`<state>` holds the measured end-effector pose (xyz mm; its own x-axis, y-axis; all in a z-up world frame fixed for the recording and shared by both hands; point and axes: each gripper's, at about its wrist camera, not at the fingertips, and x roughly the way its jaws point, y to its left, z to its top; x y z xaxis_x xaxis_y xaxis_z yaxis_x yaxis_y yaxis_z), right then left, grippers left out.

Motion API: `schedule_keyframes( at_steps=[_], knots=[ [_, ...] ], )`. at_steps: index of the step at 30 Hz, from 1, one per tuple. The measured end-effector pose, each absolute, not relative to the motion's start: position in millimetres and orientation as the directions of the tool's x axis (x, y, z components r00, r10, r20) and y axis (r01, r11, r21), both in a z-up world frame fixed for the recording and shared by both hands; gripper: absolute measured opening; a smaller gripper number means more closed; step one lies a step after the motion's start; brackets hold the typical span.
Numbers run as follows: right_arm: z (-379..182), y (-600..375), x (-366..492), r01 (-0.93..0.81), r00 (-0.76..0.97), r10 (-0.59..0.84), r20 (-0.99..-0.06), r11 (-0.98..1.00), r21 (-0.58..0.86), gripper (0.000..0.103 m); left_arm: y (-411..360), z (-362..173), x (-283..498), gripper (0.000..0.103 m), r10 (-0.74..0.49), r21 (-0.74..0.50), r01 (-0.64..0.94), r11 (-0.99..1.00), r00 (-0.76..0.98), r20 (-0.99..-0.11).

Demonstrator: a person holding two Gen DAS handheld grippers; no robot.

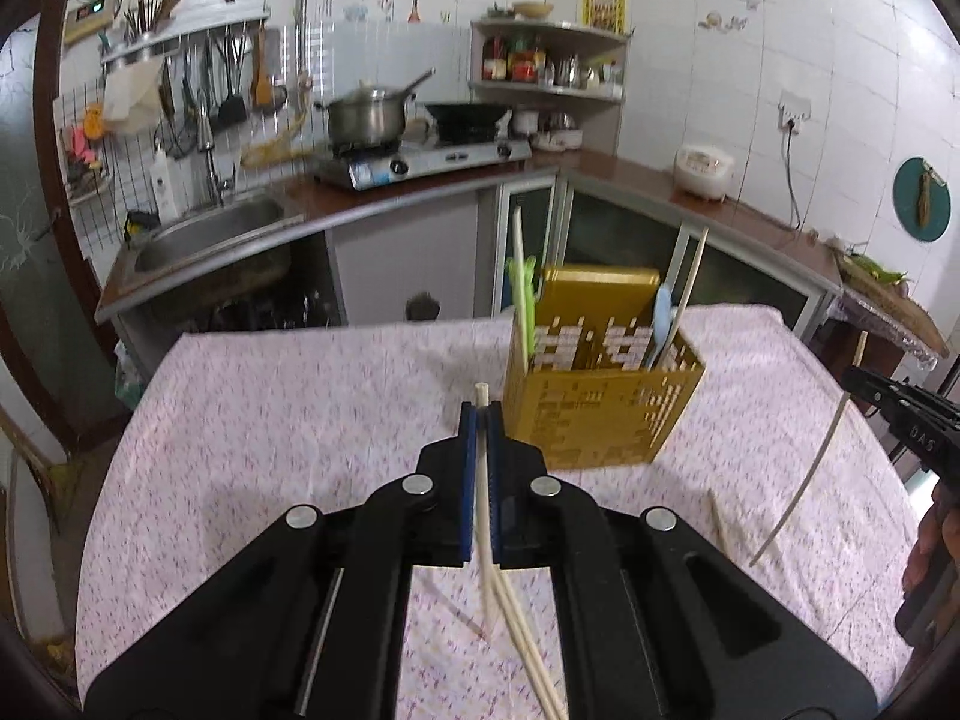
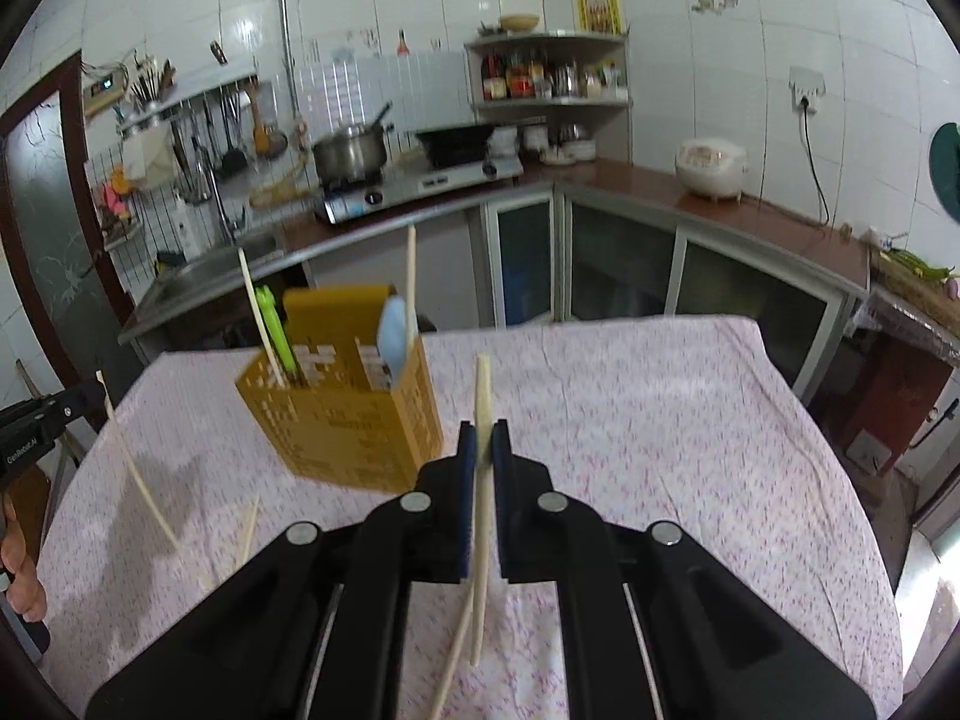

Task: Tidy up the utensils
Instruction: 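Carry the chopstick to the yellow holder with the left tool while the right tool carries its chopstick there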

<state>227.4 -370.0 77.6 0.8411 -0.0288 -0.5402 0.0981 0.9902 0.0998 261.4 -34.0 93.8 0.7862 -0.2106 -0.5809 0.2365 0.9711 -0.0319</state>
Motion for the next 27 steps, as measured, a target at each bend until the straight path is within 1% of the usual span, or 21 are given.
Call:
schedule_keyframes(
  at_steps=[8,15,21,23,27],
  knots=[
    [110.9,-363.3,242.0,0.084,0.883,-0.022,-0.469,0.990,0.111,0.006,-46.1,131.2,279.6,0.001,-0.232,-0.043,0.244,0.969,0.836,-0.496],
    [152.1,-355.8,261.0,0.065,0.917,-0.015,-0.399,0.992,0.112,0.006,-59.0,163.5,299.9,0.000,-0.245,-0.037,0.256,0.966,0.858,-0.451],
    [178.4,-344.9,283.4,0.039,0.932,0.000,-0.361,0.994,0.101,0.006,-67.5,197.6,309.9,0.000,-0.263,-0.043,0.269,0.962,0.877,-0.403],
    [178.4,-342.9,292.2,0.032,0.930,0.009,-0.368,0.994,0.105,0.006,-70.8,199.3,315.0,0.000,-0.267,-0.044,0.274,0.961,0.873,-0.408],
    [166.7,-339.6,302.3,0.015,0.920,0.030,-0.390,0.993,0.113,0.006,-67.9,176.6,334.8,0.000,-0.249,-0.056,0.254,0.966,0.843,-0.477]
  ],
)
